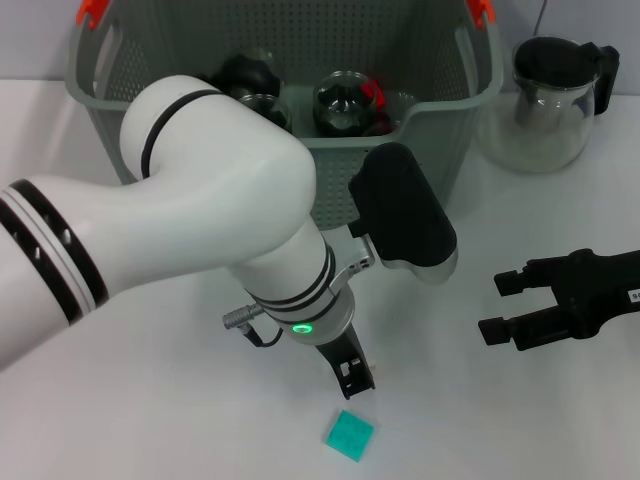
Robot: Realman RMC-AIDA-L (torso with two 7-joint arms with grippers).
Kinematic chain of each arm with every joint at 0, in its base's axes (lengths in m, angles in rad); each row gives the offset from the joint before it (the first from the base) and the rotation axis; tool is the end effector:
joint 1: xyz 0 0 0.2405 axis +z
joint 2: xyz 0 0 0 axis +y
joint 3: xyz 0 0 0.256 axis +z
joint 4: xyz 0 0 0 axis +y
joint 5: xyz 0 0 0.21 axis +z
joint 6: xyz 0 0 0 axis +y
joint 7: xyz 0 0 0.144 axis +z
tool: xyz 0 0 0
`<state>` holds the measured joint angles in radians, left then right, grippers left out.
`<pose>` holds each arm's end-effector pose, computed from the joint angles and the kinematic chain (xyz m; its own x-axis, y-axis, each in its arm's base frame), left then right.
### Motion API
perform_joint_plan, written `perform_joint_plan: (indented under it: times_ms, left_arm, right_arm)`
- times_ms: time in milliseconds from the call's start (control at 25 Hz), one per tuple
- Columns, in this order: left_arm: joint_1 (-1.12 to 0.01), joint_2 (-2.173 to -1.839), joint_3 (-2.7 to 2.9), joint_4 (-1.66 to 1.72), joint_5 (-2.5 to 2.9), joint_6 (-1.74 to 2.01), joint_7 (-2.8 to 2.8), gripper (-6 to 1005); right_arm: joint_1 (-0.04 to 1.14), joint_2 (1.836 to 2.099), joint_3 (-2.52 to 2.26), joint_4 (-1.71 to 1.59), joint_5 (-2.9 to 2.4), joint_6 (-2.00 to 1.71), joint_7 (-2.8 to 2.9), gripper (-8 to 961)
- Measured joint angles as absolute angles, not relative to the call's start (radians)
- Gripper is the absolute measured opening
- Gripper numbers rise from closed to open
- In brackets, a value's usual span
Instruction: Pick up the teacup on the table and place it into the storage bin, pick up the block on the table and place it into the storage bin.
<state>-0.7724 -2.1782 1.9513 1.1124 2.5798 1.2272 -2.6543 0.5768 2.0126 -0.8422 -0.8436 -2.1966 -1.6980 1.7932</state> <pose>-0.1249 0.3189 -0.1399 0.8506 0.3027 -0.4299 0.1959 -0.9412 -0.2752 0.2502 0.3327 0.0245 0.8166 -0.5441 -0.1926 -0.5543 -0.8323 0.0013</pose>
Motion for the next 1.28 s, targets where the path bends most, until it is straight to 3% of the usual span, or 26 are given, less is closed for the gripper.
perform_joint_plan:
  times_ms: [440,600,920,1080,1280]
  left_arm:
    - [-0.749,-2.177,1.920,1.194,2.580,1.257,-2.662,181]
    - [-0.710,-2.175,1.826,1.322,2.580,1.340,-2.656,149]
    - [-0.604,-2.170,1.420,1.747,2.433,1.487,-2.559,198]
    - [-0.658,-2.168,1.279,1.748,2.370,1.384,-2.507,223]
    - [-0.811,-2.158,1.212,1.489,2.394,1.181,-2.501,254]
  right_arm:
    - [0.573,2.014,-0.842,-0.844,-2.197,-1.699,1.793,935]
    - [0.569,2.011,-0.842,-0.844,-2.197,-1.698,1.792,935]
    - [0.559,2.005,-0.827,-0.844,-2.197,-1.700,1.793,935]
    - [0.556,2.005,-0.827,-0.844,-2.197,-1.699,1.793,935]
    - [0.556,2.006,-0.830,-0.844,-2.197,-1.698,1.793,935]
